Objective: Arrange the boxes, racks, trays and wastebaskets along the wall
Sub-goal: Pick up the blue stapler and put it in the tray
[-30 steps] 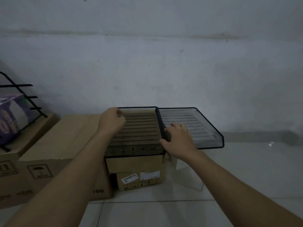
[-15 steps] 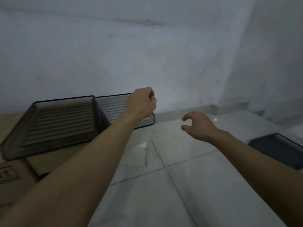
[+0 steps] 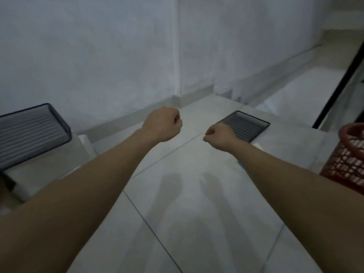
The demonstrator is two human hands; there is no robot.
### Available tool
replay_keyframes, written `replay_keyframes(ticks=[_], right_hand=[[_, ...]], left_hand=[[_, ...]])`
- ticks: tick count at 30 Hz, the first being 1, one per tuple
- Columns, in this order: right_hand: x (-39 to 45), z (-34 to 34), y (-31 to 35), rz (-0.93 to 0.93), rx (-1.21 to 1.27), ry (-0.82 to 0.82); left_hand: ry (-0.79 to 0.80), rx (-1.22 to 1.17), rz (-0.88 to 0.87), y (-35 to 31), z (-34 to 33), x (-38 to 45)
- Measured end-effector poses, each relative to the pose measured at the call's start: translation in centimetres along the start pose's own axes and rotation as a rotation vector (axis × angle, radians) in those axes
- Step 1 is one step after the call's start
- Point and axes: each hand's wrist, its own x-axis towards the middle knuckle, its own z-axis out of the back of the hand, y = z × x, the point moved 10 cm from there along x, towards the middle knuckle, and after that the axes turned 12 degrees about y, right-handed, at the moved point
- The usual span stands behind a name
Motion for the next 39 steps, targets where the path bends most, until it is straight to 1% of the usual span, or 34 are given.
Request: replay_keyframes(ticks=[4,6,8,10,14,17,21,25,27,30,35,37,39], right_hand=[[0.1,-1.8,-6.2,-0.118,0.05,0.055],[0.1,-2.5,-8.1,-0.149,0.076,0.08],[-0.1,-2.4,-9.2,-0.151,0.125,0.071],[-0.7,-1.4,-10.0,-0.15,0.2,0.031],[-2.5,0.6,-13.0,-0.212,0.375,-0.122],[-3.3,1.2,-15.4,-0.27,0.429,-0.194],[-3.3,2.3,-18.4,-0.295,0.463,-0.233],[-4.3,3.5,-23.2,-0.356,0.482,-0.273],[-4.9,3.6,-26.1,-0.407,0.49,-0.303],[-4.4,2.7,-28.9,-0.457,0.489,-0.3],[-0.2,-0.3,-31.0,-0.431,0.437,-0.273],[1.5,-2.1,-32.4,-0.461,0.453,-0.262],[2.9,-4.2,-34.0,-0.497,0.465,-0.235]], left_hand=[[0.129,0.043,-0.017,-3.3,-5.1,1.9],[0.197,0.068,-0.005,-4.8,-7.0,2.6],[0.236,0.057,0.026,-6.2,-8.0,3.1],[0.248,0.03,0.053,-7.8,-8.6,3.6],[0.246,0.004,0.061,-11.3,-9.9,4.7],[0.264,0.047,0.01,-14.0,-10.4,5.9],[0.328,0.12,-0.079,-17.0,-10.8,8.2],[0.386,0.127,-0.133,-18.9,-13.0,10.8],[0.383,0.104,-0.159,-19.9,-14.9,12.2],[0.397,0.055,-0.205,-20.8,-18.4,14.0],[0.494,-0.06,-0.22,-20.6,-25.7,17.4],[0.535,-0.153,-0.214,-20.8,-28.6,18.5],[0.581,-0.311,-0.163,-21.1,-31.2,19.6]])
